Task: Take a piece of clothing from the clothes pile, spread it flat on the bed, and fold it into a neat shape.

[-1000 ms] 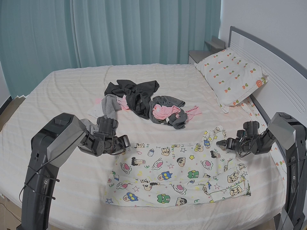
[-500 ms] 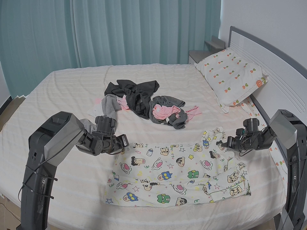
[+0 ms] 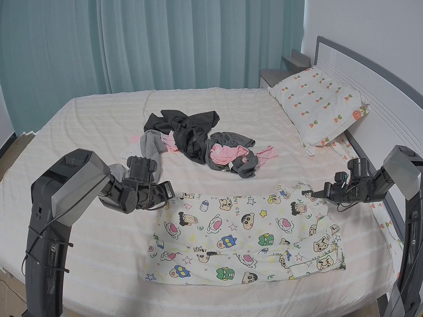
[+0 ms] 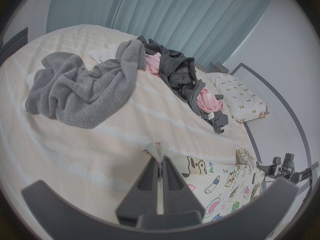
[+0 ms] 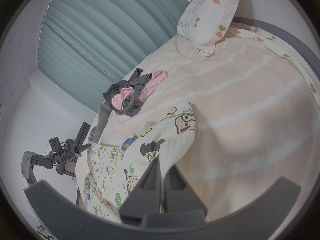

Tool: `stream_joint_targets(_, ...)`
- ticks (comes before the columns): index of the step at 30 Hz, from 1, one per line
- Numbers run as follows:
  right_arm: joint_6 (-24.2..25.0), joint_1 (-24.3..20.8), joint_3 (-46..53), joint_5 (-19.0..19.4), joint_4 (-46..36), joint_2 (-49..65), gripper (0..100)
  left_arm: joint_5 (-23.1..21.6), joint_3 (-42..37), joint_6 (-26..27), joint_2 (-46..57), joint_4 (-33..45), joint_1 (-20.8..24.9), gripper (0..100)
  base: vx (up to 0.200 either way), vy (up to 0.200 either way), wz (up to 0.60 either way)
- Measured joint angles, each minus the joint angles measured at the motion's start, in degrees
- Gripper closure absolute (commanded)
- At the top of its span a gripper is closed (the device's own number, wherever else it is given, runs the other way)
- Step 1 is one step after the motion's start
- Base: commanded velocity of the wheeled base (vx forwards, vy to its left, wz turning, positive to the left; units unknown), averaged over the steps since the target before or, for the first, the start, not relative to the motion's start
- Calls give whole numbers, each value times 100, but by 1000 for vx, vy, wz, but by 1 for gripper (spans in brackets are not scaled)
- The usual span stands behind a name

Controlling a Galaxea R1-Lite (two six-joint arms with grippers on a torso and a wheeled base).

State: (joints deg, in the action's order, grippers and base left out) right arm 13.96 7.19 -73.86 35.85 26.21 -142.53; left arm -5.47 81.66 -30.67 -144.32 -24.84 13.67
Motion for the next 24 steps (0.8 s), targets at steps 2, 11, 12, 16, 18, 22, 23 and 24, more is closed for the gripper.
stream_joint_targets(2, 2, 30, 27, 27, 94, 22, 100, 4, -72, 2, 59, -15, -2, 100, 0, 0, 0)
stream_joint_targets(11, 10, 77, 366, 207, 749, 102, 100, 12, -482, 22, 310, -236, 35, 100, 0, 0, 0)
stream_joint_targets(12, 10, 85, 410, 219, 797, 116, 100, 11, -529, 27, 339, -268, 39, 100, 0, 0, 0)
stream_joint_targets(16, -41, 104, 601, 233, 951, 182, 100, 12, -783, 29, 480, -439, 50, 100, 0, 0, 0)
stream_joint_targets(18, -167, 105, 705, 235, 1015, 221, 100, 11, -951, 29, 573, -545, 50, 100, 0, 0, 0)
stream_joint_targets(22, -507, 129, 931, 240, 1059, 308, 100, 9, -1367, 35, 752, -839, 50, 100, 0, 0, 0)
stream_joint_targets(23, -589, 135, 1001, 240, 1065, 336, 100, 6, -1508, 38, 806, -947, 50, 100, 0, 0, 0)
stream_joint_targets(24, -644, 140, 1045, 238, 1068, 354, 100, 4, -1601, 38, 839, -1011, 50, 100, 0, 0, 0)
